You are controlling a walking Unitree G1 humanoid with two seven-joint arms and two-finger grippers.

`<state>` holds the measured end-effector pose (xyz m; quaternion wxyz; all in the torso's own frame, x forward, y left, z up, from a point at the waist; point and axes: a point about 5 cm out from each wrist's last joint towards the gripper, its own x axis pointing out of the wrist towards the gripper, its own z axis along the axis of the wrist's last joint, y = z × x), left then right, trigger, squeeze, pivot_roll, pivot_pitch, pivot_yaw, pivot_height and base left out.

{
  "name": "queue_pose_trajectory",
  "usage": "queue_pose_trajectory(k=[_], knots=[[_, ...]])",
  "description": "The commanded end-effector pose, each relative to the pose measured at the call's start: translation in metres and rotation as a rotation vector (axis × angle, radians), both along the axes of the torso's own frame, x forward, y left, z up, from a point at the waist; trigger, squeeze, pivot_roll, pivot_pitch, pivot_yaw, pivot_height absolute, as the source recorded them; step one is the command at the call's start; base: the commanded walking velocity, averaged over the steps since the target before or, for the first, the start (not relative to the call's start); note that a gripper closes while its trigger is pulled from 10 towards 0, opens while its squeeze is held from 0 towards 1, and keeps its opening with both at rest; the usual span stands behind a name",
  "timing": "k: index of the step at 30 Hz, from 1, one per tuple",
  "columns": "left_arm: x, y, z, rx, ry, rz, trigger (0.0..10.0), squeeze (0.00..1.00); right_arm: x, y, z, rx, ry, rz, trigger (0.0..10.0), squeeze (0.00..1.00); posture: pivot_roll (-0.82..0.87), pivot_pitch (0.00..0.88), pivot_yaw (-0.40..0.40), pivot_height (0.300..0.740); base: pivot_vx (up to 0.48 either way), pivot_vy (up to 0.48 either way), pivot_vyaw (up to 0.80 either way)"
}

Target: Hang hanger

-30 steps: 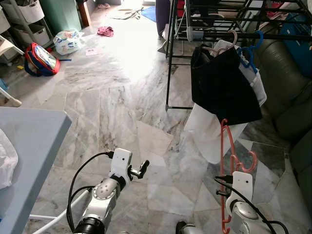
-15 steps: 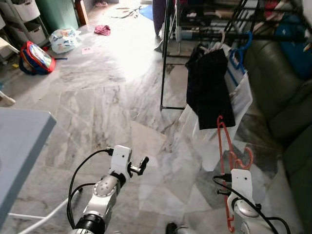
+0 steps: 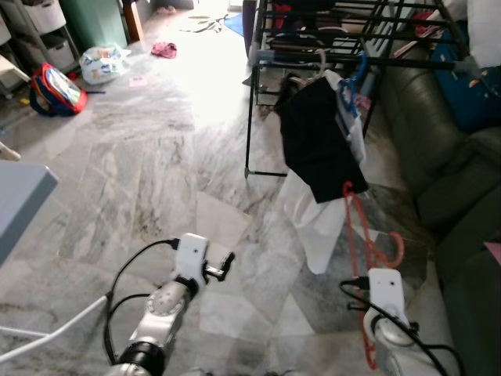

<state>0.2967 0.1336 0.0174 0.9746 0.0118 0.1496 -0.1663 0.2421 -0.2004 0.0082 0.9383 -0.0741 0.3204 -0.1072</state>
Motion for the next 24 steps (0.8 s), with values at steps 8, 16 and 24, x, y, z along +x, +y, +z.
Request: queue_pose_trajectory(k=[8, 16, 24], knots=[[-0.0023, -0.0106, -0.0024, -0.038, 0.007, -0.021, 10.0, 0.00, -0.0012, -0.0108, 0.0073, -0.060, -0.037, -0.030, 10.0, 0.00, -0.10, 0.155, 0.005, 0.740, 0.000, -0.081, 0.00], [-0.0013, -0.0101, -0.0002, -0.074, 0.001, -0.037, 10.0, 0.00, -0.0026, -0.0141, 0.0066, -0.066, -0.039, -0.038, 10.0, 0.00, -0.10, 0.158, 0.011, 0.740, 0.000, 0.000, 0.00], [0.0006, -0.0110, 0.0033, -0.091, -0.015, -0.056, 10.0, 0.00, -0.0041, -0.0056, 0.0001, -0.032, -0.014, 0.008, 10.0, 0.00, -0.10, 0.156, 0.014, 0.740, 0.148, 0.000, 0.00]])
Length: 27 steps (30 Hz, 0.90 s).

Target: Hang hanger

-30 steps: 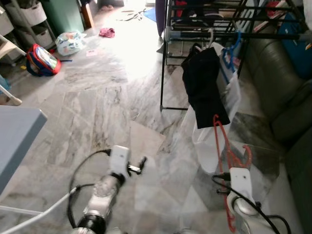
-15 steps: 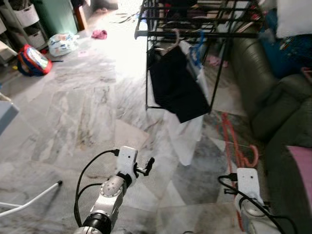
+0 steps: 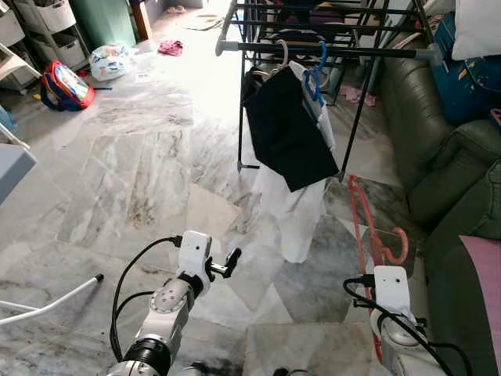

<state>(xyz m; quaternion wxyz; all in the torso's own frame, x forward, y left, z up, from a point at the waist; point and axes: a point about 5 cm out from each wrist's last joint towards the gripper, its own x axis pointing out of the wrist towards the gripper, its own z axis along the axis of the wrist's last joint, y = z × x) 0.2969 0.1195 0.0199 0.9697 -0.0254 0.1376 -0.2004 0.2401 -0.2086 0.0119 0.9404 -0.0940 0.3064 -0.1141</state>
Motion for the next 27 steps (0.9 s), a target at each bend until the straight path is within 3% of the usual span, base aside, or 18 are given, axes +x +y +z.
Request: queue_pose_trajectory(k=[1, 27], knots=[[0.0004, 0.0032, 0.0008, -0.004, -0.006, 0.002, 10.0, 0.00, -0.0020, 0.0028, -0.0035, 0.012, 0.011, 0.006, 10.0, 0.00, -0.10, 0.156, 0.014, 0.740, 0.315, 0.000, 0.00], [-0.0026, 0.0018, -0.0014, -0.001, -0.003, -0.020, 10.0, 0.00, 0.0045, 0.0042, -0.0003, 0.012, -0.020, 0.003, 10.0, 0.00, -0.09, 0.150, 0.009, 0.740, 0.357, 0.000, 0.00]])
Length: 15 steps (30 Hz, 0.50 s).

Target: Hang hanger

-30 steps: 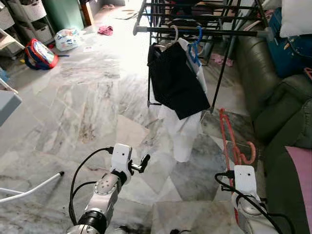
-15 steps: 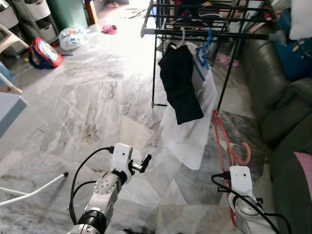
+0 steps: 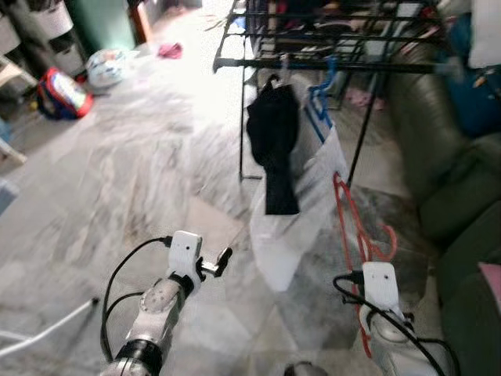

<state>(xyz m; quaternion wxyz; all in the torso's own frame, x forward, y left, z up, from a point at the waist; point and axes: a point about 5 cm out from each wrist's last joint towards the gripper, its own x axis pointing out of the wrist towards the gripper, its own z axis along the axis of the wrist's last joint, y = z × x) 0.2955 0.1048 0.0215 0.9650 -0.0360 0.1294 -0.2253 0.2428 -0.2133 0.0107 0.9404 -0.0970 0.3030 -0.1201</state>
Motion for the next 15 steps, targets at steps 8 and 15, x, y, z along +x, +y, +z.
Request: queue_pose_trajectory(k=[8, 15], knots=[[-0.003, 0.016, -0.007, 0.036, 0.034, 0.027, 10.0, 0.00, -0.003, 0.021, -0.005, 0.054, -0.002, 0.105, 10.0, 0.00, -0.09, 0.156, 0.012, 0.740, 0.254, 0.000, 0.00], [-0.005, 0.014, -0.007, 0.040, 0.022, 0.004, 10.0, 0.00, -0.006, 0.021, -0.010, 0.030, 0.020, 0.110, 10.0, 0.00, -0.09, 0.155, 0.013, 0.740, 0.071, 0.000, 0.00]])
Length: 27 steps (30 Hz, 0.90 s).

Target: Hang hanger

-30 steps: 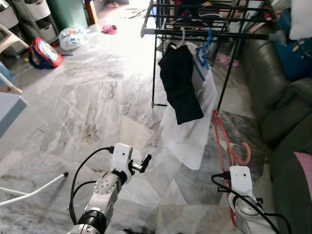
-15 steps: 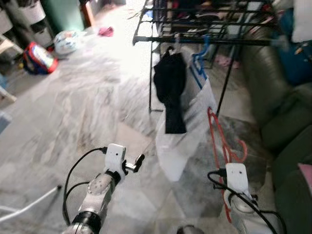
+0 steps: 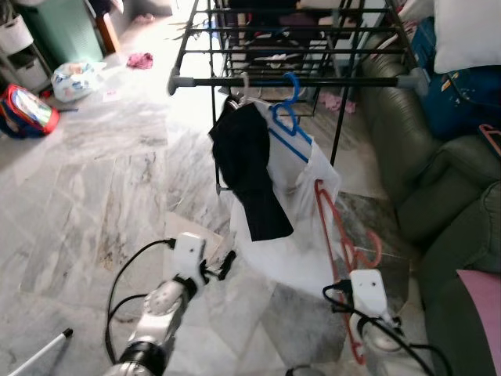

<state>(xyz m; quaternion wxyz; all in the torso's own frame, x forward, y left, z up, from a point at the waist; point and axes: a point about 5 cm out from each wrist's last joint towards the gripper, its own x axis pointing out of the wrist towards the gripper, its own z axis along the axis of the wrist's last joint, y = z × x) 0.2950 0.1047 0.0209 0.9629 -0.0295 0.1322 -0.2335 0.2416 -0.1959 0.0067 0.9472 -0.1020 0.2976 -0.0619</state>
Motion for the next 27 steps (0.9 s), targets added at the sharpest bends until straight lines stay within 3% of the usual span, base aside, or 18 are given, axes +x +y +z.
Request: queue_pose_trajectory(k=[1, 10, 17, 23, 27], knots=[[-0.004, 0.014, -0.006, 0.027, 0.017, 0.021, 10.0, 0.00, -0.007, 0.001, -0.008, -0.006, 0.033, -0.018, 10.0, 0.00, -0.09, 0.155, 0.013, 0.740, 0.277, 0.000, 0.00], [-0.005, 0.015, -0.010, 0.044, 0.046, 0.030, 10.0, 0.00, -0.028, -0.016, -0.020, -0.051, 0.068, -0.118, 10.0, 0.00, -0.10, 0.162, 0.016, 0.740, 0.101, 0.000, 0.00], [-0.006, 0.010, -0.010, 0.036, 0.054, 0.013, 10.0, 0.00, -0.040, -0.034, -0.024, -0.095, 0.101, -0.288, 10.0, 0.00, -0.10, 0.162, 0.020, 0.740, 0.000, 0.000, 0.00], [-0.005, 0.008, -0.008, 0.012, 0.044, 0.000, 10.0, 0.00, -0.038, -0.046, -0.019, -0.121, 0.065, -0.372, 10.0, 0.00, -0.10, 0.161, 0.021, 0.740, 0.000, 0.000, 0.00], [-0.004, 0.011, -0.005, 0.001, 0.030, 0.001, 10.0, 0.00, -0.024, -0.048, -0.003, -0.138, -0.041, -0.370, 10.0, 0.00, -0.10, 0.161, 0.018, 0.740, 0.000, 0.000, 0.00]])
